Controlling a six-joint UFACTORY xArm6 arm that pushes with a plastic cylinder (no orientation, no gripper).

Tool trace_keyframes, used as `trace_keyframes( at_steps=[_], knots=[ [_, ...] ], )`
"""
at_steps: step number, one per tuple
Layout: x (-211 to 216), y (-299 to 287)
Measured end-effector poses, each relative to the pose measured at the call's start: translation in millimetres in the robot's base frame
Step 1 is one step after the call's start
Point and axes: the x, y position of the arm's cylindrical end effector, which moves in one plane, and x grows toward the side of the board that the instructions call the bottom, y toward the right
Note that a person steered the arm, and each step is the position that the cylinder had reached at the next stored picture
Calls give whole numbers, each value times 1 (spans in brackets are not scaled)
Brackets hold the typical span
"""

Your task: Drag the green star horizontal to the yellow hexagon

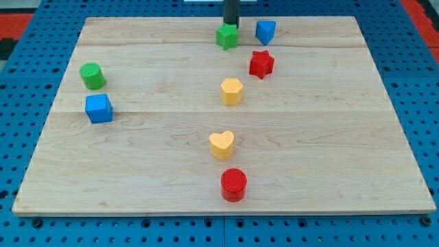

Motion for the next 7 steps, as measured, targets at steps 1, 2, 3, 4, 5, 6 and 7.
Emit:
trace_keyframes(
  at_steps=[1, 2, 3, 4, 5, 6, 7],
  knots=[
    [34, -5],
    [69, -20],
    [102, -38],
    [130, -48],
    [137, -67],
    [153, -67],
    [161, -74]
  ],
)
